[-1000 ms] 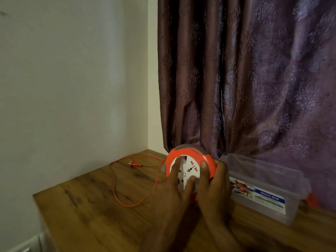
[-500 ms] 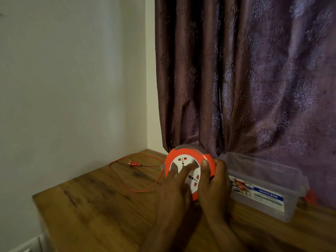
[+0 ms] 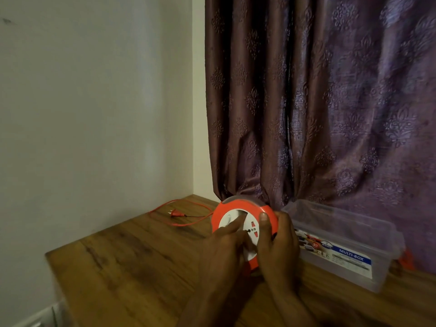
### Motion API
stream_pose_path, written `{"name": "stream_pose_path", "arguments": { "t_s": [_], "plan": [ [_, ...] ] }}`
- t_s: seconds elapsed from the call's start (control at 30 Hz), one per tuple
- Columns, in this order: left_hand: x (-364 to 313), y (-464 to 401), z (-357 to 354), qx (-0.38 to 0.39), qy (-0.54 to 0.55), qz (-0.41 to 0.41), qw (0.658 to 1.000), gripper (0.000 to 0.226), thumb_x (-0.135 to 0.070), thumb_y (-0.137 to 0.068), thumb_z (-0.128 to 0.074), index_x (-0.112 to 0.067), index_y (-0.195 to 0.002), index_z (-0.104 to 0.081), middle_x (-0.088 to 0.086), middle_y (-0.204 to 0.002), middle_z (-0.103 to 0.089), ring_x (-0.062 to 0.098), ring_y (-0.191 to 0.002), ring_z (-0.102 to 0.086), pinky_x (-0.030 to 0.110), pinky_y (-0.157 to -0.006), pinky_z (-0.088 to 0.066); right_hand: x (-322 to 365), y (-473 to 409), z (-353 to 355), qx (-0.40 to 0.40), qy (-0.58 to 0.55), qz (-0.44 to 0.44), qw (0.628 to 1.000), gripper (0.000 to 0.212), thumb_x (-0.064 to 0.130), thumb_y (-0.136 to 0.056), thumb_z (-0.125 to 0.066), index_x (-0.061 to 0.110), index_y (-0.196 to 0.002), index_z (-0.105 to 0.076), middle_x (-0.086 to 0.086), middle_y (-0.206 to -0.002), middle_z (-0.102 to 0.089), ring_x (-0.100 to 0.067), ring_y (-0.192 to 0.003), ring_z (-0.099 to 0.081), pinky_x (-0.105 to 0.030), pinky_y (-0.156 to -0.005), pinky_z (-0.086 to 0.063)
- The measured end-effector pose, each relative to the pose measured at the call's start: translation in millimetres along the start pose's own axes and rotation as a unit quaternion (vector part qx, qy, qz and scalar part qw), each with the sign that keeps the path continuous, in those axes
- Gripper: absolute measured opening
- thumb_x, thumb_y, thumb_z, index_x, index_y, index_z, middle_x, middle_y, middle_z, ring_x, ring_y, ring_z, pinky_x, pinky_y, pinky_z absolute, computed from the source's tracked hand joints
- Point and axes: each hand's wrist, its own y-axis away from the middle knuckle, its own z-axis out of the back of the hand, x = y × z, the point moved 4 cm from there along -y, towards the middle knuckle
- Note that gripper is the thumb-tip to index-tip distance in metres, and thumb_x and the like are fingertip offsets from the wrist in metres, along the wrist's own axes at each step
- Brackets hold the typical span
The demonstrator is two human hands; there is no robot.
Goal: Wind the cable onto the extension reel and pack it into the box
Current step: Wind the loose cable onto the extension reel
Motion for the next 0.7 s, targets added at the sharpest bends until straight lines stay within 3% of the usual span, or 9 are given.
{"name": "stream_pose_path", "arguments": {
  "t_s": [0.1, 0.17, 0.23, 0.3, 0.37, 0.43, 0.53, 0.63, 0.7],
  "plan": [
    [2.8, -0.2, -0.2, 0.030, 0.011, 0.004, 0.999, 0.034, -0.050, -0.068, -0.043, -0.031, -0.076, -0.071, -0.013, -0.134, -0.054, 0.015, -0.115, -0.057, 0.016, -0.095, -0.035, 0.3, 0.5, 0.6, -0.001, 0.007, -0.002, 1.000, 0.026, 0.049, -0.092, -0.041, 0.026, -0.094, -0.052, 0.018, -0.080, -0.052, 0.011, -0.074, -0.050, -0.011, -0.059, -0.036],
    [0.1, 1.7, 1.0, 0.034, 0.024, 0.012, 0.999, 0.014, -0.033, -0.079, -0.058, -0.029, -0.080, -0.072, -0.013, -0.137, -0.050, 0.007, -0.123, -0.047, 0.012, -0.101, -0.028, 0.6, 0.4, 0.2, 0.001, 0.003, -0.003, 1.000, 0.031, 0.051, -0.094, -0.041, 0.023, -0.095, -0.053, 0.018, -0.081, -0.052, 0.011, -0.074, -0.049, -0.011, -0.058, -0.036],
    [-2.2, 3.0, 8.9, -0.008, 0.048, 0.015, 0.999, 0.017, -0.015, -0.086, -0.059, -0.026, -0.087, -0.071, -0.013, -0.135, -0.052, 0.000, -0.123, -0.040, 0.004, -0.100, -0.021, 1.4, -0.9, 0.1, 0.000, 0.002, -0.001, 1.000, 0.033, 0.051, -0.093, -0.042, 0.020, -0.097, -0.055, 0.016, -0.082, -0.054, 0.011, -0.074, -0.050, -0.011, -0.057, -0.035],
    [-1.0, 3.6, 17.3, -0.041, 0.044, 0.018, 0.998, 0.022, -0.010, -0.087, -0.060, -0.019, -0.105, -0.069, -0.006, -0.127, -0.060, -0.002, -0.111, -0.046, -0.005, -0.093, -0.022, 2.1, -2.3, 0.0, -0.001, 0.001, -0.002, 1.000, 0.033, 0.048, -0.090, -0.041, 0.020, -0.097, -0.055, 0.012, -0.083, -0.056, 0.009, -0.076, -0.051, -0.012, -0.058, -0.035],
    [0.1, 3.7, 23.9, -0.046, 0.034, 0.058, 0.997, 0.032, -0.015, -0.089, -0.060, -0.015, -0.121, -0.060, 0.004, -0.119, -0.064, -0.004, -0.091, -0.048, -0.010, -0.079, -0.024, 2.4, -2.7, 0.9, -0.006, 0.001, -0.004, 1.000, 0.028, 0.048, -0.089, -0.041, 0.023, -0.095, -0.053, 0.011, -0.082, -0.056, 0.008, -0.074, -0.051, -0.012, -0.058, -0.035],
    [2.2, 4.0, 28.1, -0.094, 0.059, 0.094, 0.989, 0.031, -0.024, -0.091, -0.057, -0.019, -0.121, -0.058, 0.005, -0.110, -0.067, -0.005, -0.076, -0.047, -0.010, -0.073, -0.026, 1.5, -2.8, 2.7, -0.014, 0.003, -0.006, 1.000, 0.025, 0.048, -0.091, -0.041, 0.025, -0.094, -0.051, 0.010, -0.082, -0.056, 0.005, -0.073, -0.052, -0.014, -0.058, -0.036],
    [4.4, 2.9, 12.8, -0.057, 0.083, 0.132, 0.986, 0.041, -0.041, -0.093, -0.046, -0.030, -0.133, -0.042, -0.008, -0.121, -0.056, -0.006, -0.094, -0.044, -0.007, -0.077, -0.022, -0.9, -3.5, 3.8, -0.017, 0.010, -0.012, 1.000, 0.036, 0.052, -0.091, -0.041, 0.019, -0.098, -0.053, 0.005, -0.086, -0.060, -0.005, -0.073, -0.056, -0.022, -0.059, -0.043],
    [3.0, 3.4, 12.7, -0.081, 0.097, 0.093, 0.988, 0.039, -0.051, -0.088, -0.049, -0.035, -0.123, -0.046, -0.010, -0.086, -0.061, -0.007, -0.076, -0.055, 0.000, -0.066, -0.039, -1.8, -4.7, 4.9, -0.026, 0.011, -0.015, 0.999, 0.041, 0.051, -0.087, -0.040, 0.015, -0.101, -0.054, 0.001, -0.090, -0.061, -0.014, -0.077, -0.057, -0.019, -0.061, -0.041],
    [4.5, 3.1, 12.4, -0.090, 0.088, 0.085, 0.988, 0.044, -0.063, -0.084, -0.046, -0.032, -0.116, -0.050, -0.008, -0.072, -0.058, -0.009, -0.076, -0.057, 0.002, -0.058, -0.041, -2.3, -4.8, 6.0, -0.028, 0.012, -0.020, 0.999, 0.041, 0.053, -0.089, -0.040, 0.016, -0.101, -0.054, 0.001, -0.090, -0.061, -0.014, -0.076, -0.056, -0.014, -0.060, -0.035]
  ]
}}
